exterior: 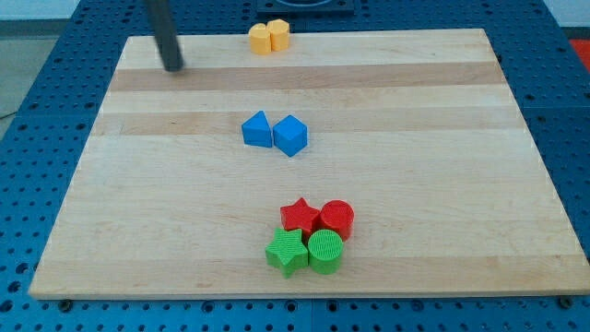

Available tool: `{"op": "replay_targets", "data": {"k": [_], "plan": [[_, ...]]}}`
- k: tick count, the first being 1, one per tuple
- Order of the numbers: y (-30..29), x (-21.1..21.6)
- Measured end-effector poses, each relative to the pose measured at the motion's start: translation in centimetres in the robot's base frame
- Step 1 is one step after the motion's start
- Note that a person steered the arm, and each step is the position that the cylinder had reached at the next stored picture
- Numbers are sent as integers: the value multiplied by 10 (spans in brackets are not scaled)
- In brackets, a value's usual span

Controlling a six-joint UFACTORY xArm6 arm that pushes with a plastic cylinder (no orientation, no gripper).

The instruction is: Move your arm closer to the yellow heart

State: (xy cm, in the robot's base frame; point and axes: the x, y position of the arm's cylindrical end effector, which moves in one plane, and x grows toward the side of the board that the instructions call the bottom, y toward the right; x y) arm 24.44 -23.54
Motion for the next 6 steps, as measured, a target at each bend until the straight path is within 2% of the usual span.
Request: {"op": "replay_targets", "data": {"k": [1,2,6], "plan": [[-10,-53],[-10,-53],[120,-52]]}}
